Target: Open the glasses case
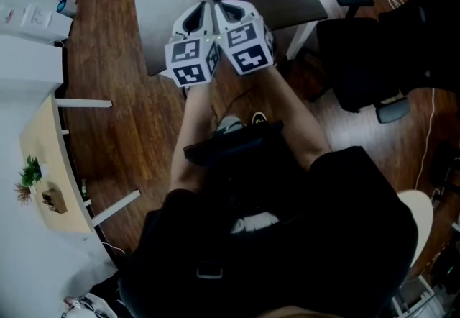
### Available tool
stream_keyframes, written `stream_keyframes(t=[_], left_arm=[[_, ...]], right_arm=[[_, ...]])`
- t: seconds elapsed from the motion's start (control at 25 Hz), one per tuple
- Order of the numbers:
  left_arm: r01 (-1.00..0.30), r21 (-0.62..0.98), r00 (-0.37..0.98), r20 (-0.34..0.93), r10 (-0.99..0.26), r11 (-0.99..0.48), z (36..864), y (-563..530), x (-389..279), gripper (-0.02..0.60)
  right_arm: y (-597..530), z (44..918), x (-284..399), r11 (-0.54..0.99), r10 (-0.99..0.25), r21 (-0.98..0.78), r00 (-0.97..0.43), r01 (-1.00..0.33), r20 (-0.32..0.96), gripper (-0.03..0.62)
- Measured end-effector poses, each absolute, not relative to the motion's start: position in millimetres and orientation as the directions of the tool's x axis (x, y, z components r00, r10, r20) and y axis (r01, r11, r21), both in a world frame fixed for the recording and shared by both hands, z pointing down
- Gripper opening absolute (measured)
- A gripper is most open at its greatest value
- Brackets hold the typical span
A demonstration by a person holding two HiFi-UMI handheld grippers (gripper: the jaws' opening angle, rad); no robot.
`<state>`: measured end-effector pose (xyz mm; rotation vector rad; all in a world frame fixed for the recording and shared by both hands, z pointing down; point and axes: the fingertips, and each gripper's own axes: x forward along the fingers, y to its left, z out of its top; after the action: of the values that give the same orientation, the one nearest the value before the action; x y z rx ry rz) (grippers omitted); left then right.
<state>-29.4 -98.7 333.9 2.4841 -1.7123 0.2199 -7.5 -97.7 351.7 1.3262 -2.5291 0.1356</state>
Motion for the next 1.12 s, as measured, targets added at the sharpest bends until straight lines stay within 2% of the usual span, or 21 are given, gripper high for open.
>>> stream_keyframes(t=[0.16,0.32,0.76,0.96,1.0,1.12], left_arm=[[-0.943,0.007,0.327,0.191,-0.926,-0.332,341,-118,-40,0.000],[-0.951,0.048,0.309,0.192,-0.931,-0.306,357,-140,-63,0.000],[-0.941,0.043,0.333,0.283,-0.899,-0.335,406,-245,-95,0.000],[-0.943,0.072,0.330,0.329,-0.885,-0.325,431,-294,-116,-0.002],[-0.942,0.080,0.334,0.336,-0.881,-0.326,434,-303,-121,-0.002],[-0.925,0.143,0.381,0.331,-0.863,-0.353,444,-327,-128,0.003]], right_arm=[[-127,363,0,0.546,-0.814,0.086,-0.502,-0.834,0.292,0.005],[-159,381,11,0.513,-0.819,0.049,-0.471,-0.857,0.329,0.005],[-247,432,-42,0.573,-0.758,0.092,-0.484,-0.814,0.437,0.005],[-301,472,-59,0.595,-0.731,0.109,-0.480,-0.796,0.485,0.029],[-311,481,-62,0.594,-0.725,0.103,-0.475,-0.798,0.499,0.040],[-330,518,-73,0.626,-0.648,0.066,-0.472,-0.777,0.598,0.226]])
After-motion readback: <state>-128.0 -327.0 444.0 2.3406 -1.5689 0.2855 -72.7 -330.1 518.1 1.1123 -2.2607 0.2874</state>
